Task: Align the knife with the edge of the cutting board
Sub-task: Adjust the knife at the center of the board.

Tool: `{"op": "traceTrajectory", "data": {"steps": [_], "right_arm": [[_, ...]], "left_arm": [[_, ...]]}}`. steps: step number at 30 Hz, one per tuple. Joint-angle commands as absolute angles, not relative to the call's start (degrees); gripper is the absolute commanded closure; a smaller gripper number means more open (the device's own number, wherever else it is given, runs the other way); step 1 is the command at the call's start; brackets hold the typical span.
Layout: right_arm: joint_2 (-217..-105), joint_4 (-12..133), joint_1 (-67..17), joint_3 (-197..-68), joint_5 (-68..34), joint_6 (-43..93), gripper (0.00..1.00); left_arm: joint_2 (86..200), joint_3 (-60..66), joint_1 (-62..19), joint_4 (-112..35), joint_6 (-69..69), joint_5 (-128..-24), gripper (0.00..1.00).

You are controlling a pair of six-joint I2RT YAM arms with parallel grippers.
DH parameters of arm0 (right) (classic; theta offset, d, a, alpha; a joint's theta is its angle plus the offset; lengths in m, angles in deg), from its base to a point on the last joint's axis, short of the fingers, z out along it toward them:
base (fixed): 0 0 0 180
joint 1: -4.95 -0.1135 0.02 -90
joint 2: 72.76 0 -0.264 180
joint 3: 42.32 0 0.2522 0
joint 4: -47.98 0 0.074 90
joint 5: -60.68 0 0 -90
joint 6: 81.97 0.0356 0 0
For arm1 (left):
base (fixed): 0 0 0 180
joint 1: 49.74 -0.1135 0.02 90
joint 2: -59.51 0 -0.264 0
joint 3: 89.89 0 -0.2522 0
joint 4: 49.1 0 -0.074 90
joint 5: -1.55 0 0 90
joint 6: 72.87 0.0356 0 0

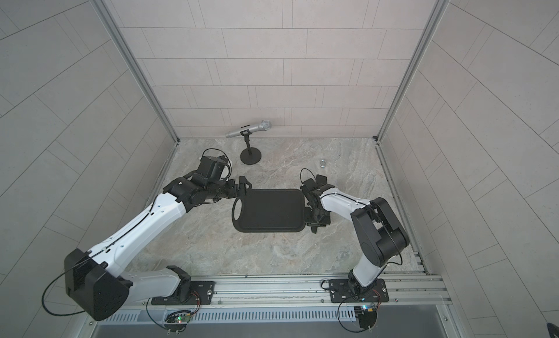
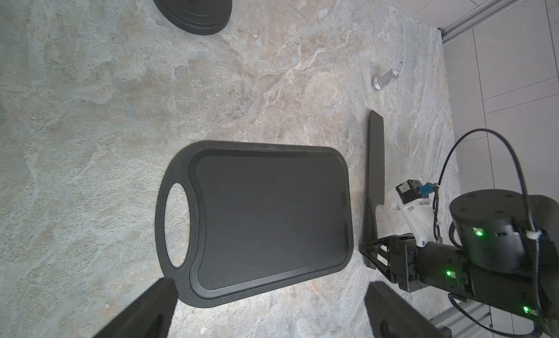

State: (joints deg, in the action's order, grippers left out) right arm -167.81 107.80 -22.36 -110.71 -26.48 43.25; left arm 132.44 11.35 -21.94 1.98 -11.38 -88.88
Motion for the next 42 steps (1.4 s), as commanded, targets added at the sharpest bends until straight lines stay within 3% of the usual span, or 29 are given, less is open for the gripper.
{"op": "traceTrajectory", "data": {"steps": [1,6,15,25,29,42], "right_arm": [[-170.6,106.4,-21.1,-111.1,-27.8,41.7,0.61],[-172.4,106.7,-18.8,-113.2,-26.6,40.6,0.56],[-178.5,108.9,-16.7,-119.5,-24.9,38.6,0.60],[-183.9,112.4,-16.2,-124.5,-25.6,38.1,0.76],[-183.9,113.3,-16.2,-124.8,-26.4,37.7,1.00],[-170.0,105.9,-18.4,-117.0,-30.2,39.3,1.00]], "left_arm": [[132.3,11.0,-21.6,1.9,-10.6,-88.9,0.00],[132.2,11.0,-21.6,1.9,-10.6,-88.8,0.00],[132.0,10.9,-21.6,1.9,-10.5,-88.9,0.00],[131.7,11.0,-21.6,2.0,-10.4,-89.2,0.00],[131.4,10.9,-21.6,2.0,-10.3,-89.3,0.00],[131.1,10.9,-21.6,2.0,-10.5,-89.3,0.00]]}}
